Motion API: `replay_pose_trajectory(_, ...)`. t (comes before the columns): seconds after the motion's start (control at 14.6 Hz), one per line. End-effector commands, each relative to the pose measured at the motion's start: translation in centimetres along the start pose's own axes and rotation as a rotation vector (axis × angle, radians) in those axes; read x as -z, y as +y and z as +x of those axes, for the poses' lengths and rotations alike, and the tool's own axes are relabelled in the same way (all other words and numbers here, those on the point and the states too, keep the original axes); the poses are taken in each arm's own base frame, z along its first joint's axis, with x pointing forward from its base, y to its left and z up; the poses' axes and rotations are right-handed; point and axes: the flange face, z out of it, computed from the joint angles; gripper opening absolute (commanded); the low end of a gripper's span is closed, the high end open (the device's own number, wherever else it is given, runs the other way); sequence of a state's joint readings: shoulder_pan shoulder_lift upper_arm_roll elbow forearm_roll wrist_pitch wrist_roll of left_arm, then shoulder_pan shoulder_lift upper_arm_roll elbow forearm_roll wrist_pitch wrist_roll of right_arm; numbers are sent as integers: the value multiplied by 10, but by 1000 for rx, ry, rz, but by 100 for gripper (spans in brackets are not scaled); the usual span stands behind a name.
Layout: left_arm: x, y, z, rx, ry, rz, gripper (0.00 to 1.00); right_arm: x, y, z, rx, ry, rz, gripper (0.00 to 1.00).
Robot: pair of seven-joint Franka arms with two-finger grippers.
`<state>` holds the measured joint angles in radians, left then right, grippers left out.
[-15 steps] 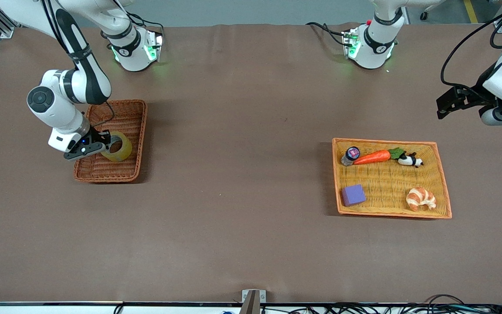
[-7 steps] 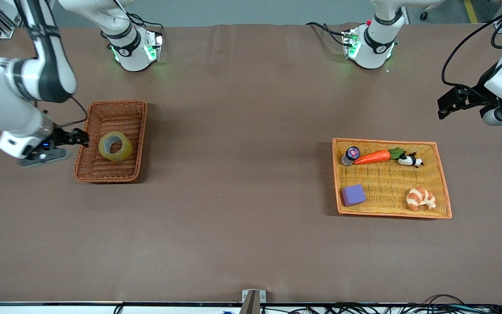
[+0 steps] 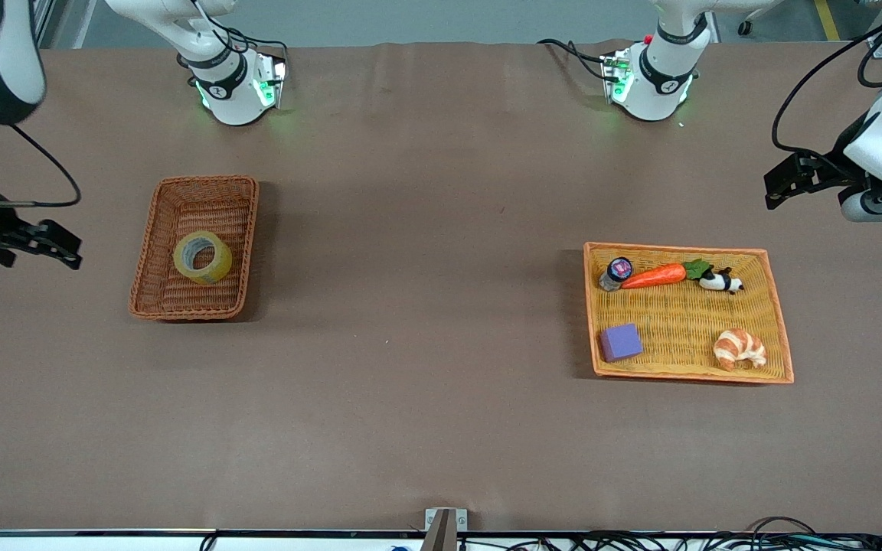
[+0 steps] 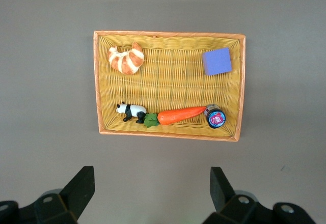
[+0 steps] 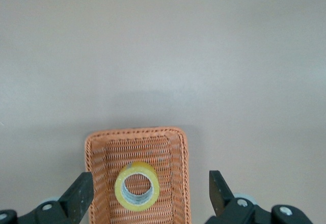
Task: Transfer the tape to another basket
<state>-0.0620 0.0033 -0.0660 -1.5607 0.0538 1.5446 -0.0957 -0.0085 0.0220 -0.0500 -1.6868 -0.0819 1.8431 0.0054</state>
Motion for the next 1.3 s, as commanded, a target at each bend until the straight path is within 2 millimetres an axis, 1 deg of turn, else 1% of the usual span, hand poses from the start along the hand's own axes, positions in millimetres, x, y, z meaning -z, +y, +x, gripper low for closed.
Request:
replay_pose_trajectory(0.0, -3, 0, -14, -7, -10, -19, 100, 44, 11, 9, -50, 8, 8, 100)
replay_pose_trajectory(0.14, -6, 3, -19, 0, -10, -62, 100, 53, 14, -2, -84, -48, 33, 100)
replay_pose_trajectory(0.21, -6, 4, -19, 5, -7, -78, 100, 59, 22, -7, -110, -52, 71, 100)
replay_pose_trajectory(0.27, -6, 4, -18, 11, -7, -78, 100, 59, 31, -10, -123, -62, 76, 100)
replay_pose_trajectory(0.34, -4, 3, -16, 16, -2, -76, 100, 57, 32, -12, -118, -82, 77, 100)
replay_pose_trajectory(0.62, 2, 3, -9, 2, 13, -68, 100, 56, 30, -12, -110, -86, 78, 100)
replay_pose_trajectory(0.75, 4, 2, -5, 5, 17, -68, 100, 58, 24, -12, -108, -83, 80, 100)
replay_pose_trajectory(0.89, 5, 0, -4, 7, 21, -66, 100, 69, 15, -17, -101, -121, 83, 100)
replay_pose_trajectory(1.03, 3, -3, -1, 6, 26, -28, 100, 71, 15, -19, -101, -140, 82, 100)
replay_pose_trajectory(1.23, 2, 0, 1, 3, 25, -24, 100, 70, 14, -19, -100, -140, 84, 100)
